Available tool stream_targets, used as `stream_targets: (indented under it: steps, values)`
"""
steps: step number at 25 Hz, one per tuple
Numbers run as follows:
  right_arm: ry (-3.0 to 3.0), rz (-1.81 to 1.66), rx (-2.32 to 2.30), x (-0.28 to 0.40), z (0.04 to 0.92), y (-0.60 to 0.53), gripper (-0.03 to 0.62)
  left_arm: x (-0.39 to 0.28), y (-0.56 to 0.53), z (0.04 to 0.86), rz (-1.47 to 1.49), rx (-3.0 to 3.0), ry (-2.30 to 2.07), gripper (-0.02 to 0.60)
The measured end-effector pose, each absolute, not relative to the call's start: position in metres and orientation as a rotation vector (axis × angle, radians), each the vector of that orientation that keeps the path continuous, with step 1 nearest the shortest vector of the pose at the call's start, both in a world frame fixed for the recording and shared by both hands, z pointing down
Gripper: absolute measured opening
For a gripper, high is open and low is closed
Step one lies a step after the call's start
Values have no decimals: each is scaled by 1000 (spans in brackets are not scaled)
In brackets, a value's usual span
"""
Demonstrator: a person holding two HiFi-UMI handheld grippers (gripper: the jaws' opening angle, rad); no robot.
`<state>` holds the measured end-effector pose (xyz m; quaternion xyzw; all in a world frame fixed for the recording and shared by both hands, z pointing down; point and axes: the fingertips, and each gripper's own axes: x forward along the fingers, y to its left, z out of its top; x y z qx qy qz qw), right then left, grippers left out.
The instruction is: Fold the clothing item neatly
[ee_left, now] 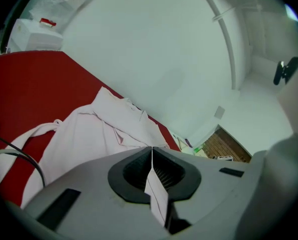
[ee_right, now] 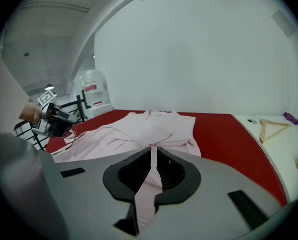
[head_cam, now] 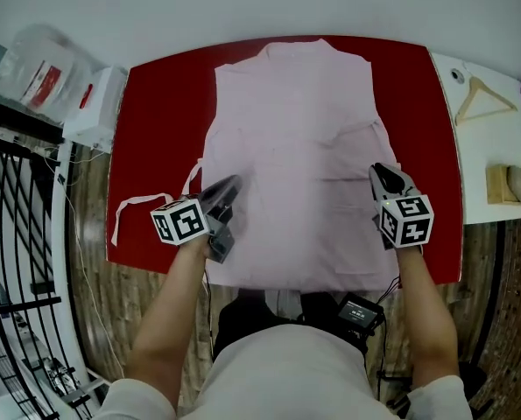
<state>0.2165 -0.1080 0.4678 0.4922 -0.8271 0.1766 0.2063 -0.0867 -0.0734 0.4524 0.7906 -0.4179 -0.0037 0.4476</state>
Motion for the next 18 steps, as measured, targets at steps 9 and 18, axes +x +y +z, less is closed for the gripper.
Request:
stream_targets:
  steps: [9,18]
  values:
    - [-2350,412,1270,104,449,-78,21,-166,-41,445,-90,1980,-1066,11]
    - [-2363,405,1151,-38,453,-51,21,-256,-14,451,-152,1971,-1025,12]
